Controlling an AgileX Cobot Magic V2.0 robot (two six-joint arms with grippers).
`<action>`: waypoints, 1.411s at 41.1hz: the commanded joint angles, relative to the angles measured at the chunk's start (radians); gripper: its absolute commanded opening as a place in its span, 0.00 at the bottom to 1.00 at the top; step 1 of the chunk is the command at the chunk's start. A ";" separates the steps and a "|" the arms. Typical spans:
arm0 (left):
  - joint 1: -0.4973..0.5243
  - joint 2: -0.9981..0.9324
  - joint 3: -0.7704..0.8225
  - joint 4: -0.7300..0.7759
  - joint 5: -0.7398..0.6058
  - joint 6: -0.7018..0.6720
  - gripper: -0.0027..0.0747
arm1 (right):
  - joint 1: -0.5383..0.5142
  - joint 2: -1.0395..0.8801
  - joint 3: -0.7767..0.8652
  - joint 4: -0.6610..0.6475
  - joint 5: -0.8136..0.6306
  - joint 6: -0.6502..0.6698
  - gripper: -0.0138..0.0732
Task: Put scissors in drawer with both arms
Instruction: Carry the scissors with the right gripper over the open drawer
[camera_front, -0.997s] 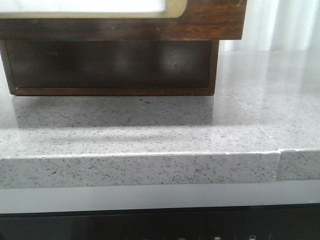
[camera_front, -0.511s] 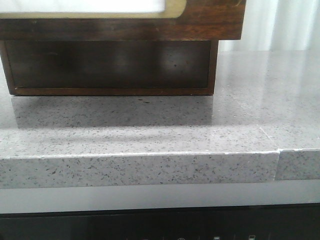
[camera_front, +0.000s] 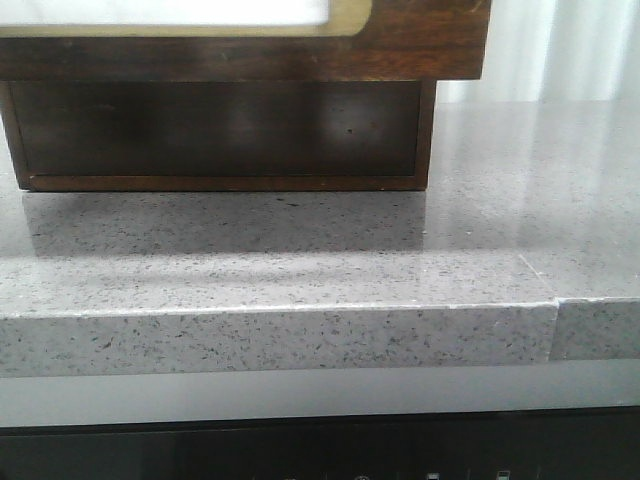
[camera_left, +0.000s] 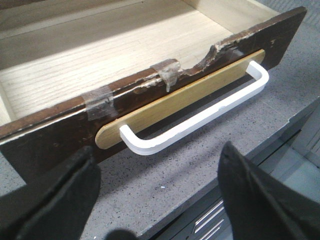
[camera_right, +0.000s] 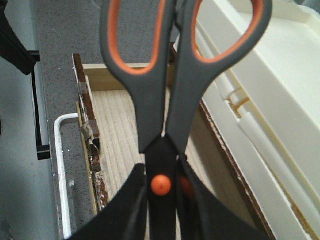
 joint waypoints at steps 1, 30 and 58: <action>-0.008 0.000 -0.031 -0.014 -0.084 -0.011 0.67 | 0.058 0.019 -0.027 -0.023 -0.101 -0.012 0.20; -0.008 0.000 -0.031 -0.014 -0.084 -0.011 0.67 | 0.152 0.235 -0.027 -0.300 -0.178 -0.010 0.28; -0.008 0.000 -0.031 -0.014 -0.084 -0.011 0.67 | 0.150 0.224 -0.027 -0.334 -0.184 0.125 0.58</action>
